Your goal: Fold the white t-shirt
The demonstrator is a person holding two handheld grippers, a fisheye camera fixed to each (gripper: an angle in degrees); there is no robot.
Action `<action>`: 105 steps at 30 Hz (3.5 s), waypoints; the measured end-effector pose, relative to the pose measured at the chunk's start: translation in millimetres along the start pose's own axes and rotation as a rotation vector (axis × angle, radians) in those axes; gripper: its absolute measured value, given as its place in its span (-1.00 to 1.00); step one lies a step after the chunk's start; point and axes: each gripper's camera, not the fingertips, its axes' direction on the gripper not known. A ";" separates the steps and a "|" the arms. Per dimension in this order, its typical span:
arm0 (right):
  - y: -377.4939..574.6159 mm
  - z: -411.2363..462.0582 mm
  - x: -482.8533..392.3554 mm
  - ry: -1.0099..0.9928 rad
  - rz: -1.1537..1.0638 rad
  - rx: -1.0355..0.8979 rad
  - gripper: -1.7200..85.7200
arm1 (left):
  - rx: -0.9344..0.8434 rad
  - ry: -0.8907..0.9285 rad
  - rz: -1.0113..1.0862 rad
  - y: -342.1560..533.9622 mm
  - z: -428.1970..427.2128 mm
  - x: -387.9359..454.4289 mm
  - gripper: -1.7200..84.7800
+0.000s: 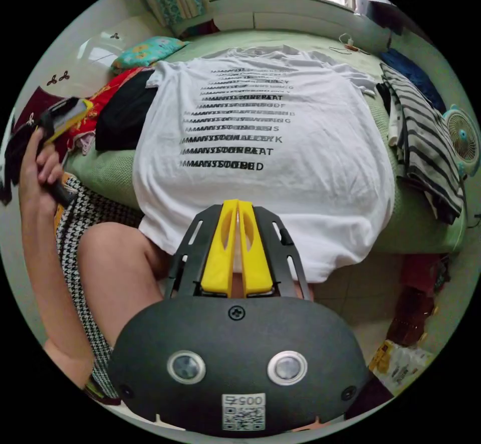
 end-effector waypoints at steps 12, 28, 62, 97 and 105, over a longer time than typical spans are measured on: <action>-159.1 -40.3 -52.2 -0.551 -0.416 0.370 -0.92 | -0.016 0.057 -0.048 -129.0 123.0 -53.8 -0.82; -549.2 92.5 -301.4 -0.282 -0.761 0.069 -0.69 | 0.005 -0.093 0.147 -219.7 180.5 -68.0 -0.75; -803.8 257.3 -400.9 -0.217 -0.539 -0.133 -0.98 | -0.131 0.245 -0.041 -355.8 215.3 -186.1 -0.96; -886.7 227.9 -384.7 -0.371 -0.607 -0.057 -0.59 | -0.163 0.317 0.169 -394.6 178.0 -239.5 -0.97; -876.3 259.1 -441.7 -0.206 -0.682 -0.130 -0.64 | -0.215 0.293 0.154 -398.6 183.0 -244.4 -0.97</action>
